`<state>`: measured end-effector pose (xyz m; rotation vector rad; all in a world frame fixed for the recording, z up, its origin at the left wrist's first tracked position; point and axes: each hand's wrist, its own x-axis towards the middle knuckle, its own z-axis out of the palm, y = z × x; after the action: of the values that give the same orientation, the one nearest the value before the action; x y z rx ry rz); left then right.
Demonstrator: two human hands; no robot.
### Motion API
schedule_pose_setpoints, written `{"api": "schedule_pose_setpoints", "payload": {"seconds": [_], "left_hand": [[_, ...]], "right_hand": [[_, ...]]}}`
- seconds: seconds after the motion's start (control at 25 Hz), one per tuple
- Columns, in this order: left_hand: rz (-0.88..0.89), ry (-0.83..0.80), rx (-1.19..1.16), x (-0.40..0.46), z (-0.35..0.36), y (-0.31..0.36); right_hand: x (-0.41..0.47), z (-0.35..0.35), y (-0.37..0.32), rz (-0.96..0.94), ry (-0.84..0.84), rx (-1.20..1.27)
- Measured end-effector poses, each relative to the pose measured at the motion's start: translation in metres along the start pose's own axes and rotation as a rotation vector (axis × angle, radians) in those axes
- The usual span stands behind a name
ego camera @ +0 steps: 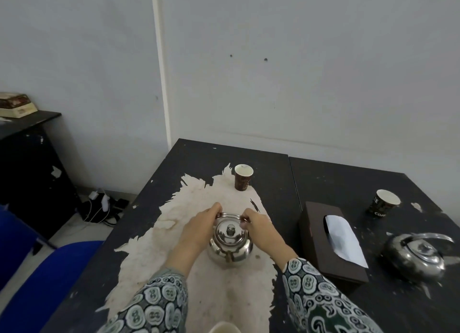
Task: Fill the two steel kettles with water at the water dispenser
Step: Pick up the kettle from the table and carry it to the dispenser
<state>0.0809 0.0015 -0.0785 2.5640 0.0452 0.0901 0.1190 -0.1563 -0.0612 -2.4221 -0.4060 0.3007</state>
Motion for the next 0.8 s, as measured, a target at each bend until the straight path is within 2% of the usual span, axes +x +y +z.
{"api": "schedule_pose_setpoints", "payload": {"seconds": [0.2,0.48,0.8], "left_hand": [[0.014,0.113,-0.129,-0.033,-0.064,0.002],[0.125,0.266,-0.03,-0.119,-0.168,0.017],[0.013,0.465,0.051,-0.257,-0.247,0.023]], "right_hand": [[-0.026,-0.031,-0.058,-0.166,-0.021,0.063],[-0.094,-0.052,-0.154,-0.386,-0.073,0.102],[-0.176,-0.031,-0.252,-0.64,-0.165,0.098]]}}
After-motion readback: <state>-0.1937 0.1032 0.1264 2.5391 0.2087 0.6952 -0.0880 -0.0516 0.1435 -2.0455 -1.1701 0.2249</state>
